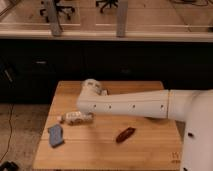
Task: Knock the bottle over
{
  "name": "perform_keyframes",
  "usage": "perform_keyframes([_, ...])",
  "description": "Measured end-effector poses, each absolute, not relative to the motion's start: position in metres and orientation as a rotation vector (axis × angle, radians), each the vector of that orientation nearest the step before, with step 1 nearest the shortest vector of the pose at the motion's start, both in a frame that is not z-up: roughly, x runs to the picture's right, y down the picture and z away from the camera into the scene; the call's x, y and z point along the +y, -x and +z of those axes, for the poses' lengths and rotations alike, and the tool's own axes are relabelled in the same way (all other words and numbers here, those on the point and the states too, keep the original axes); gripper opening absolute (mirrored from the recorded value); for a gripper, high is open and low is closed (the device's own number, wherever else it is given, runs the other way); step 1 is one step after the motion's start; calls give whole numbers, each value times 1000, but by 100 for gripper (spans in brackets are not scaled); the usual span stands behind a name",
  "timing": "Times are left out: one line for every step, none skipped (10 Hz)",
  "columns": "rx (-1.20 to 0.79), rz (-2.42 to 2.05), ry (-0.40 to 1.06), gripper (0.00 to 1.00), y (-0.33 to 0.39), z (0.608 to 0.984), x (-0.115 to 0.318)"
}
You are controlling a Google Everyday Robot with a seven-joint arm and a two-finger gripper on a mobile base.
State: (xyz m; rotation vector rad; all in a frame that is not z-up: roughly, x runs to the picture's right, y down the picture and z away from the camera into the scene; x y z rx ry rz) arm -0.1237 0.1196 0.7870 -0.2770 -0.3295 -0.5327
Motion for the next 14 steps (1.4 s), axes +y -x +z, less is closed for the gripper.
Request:
perform_keyframes([-331,-532,268,2,125,788,117])
perform_keyframes([-333,-531,256,2,122,790,114])
perform_keyframes([-334,-530,246,2,118,791,112])
perform_keyframes([-334,-532,232,2,117,794,111])
perform_keyframes([-336,-534,219,2,122,795,109])
perform_keyframes([-338,-536,208,2,129,797,109])
perform_keyframes([-341,-538,194,2,133,797,107])
perform_keyframes([-342,-538,183,2,133,798,105])
perform_keyframes([-342,-537,175,2,131,800,103])
perform_keyframes([-345,-539,162,2,134,801,100])
perform_keyframes([-346,-543,150,2,138,801,100])
perform_keyframes([-351,-547,136,2,141,801,99])
perform_keyframes([-351,-547,127,2,140,802,98])
perform_keyframes([-351,-548,114,2,140,804,95])
